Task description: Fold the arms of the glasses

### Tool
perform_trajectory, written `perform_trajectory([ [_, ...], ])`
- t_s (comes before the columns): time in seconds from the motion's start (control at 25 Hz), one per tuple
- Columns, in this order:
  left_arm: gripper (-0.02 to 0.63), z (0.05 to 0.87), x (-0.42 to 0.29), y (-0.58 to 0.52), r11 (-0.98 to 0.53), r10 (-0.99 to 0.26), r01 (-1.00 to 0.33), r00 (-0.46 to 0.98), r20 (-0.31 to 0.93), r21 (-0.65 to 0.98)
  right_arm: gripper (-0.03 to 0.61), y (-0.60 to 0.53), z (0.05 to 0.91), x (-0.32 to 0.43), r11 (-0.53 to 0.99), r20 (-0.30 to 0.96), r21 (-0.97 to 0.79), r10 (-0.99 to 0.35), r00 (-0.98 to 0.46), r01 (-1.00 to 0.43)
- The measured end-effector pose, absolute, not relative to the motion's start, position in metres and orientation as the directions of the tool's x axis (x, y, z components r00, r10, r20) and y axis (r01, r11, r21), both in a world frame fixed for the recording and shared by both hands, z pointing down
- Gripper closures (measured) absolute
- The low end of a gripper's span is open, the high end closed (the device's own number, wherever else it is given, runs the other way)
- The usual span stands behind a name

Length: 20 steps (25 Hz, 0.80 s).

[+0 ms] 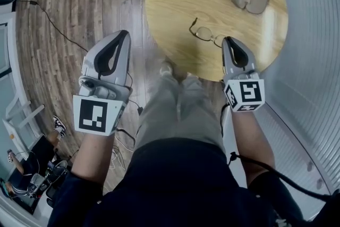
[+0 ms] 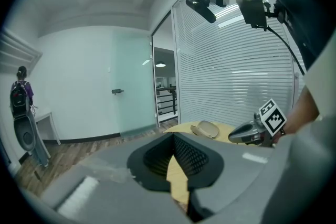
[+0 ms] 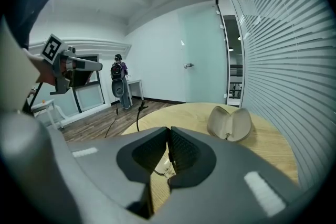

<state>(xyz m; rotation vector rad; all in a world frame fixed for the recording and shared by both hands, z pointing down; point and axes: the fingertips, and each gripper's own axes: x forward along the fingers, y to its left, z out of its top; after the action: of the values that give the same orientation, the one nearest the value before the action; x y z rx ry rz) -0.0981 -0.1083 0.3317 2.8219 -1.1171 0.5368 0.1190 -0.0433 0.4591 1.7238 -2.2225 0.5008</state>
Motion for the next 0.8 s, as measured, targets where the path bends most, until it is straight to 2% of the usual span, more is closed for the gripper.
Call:
perform_trajectory([
  [0.8,0.612,0.329,-0.118,-0.125,-0.706,-0.681,-0.706,0.655,0.326,-0.056,0.551,-0.065,0.472,0.102,0.263,0.479,-0.083,-0.835,-0.270,-0.961],
])
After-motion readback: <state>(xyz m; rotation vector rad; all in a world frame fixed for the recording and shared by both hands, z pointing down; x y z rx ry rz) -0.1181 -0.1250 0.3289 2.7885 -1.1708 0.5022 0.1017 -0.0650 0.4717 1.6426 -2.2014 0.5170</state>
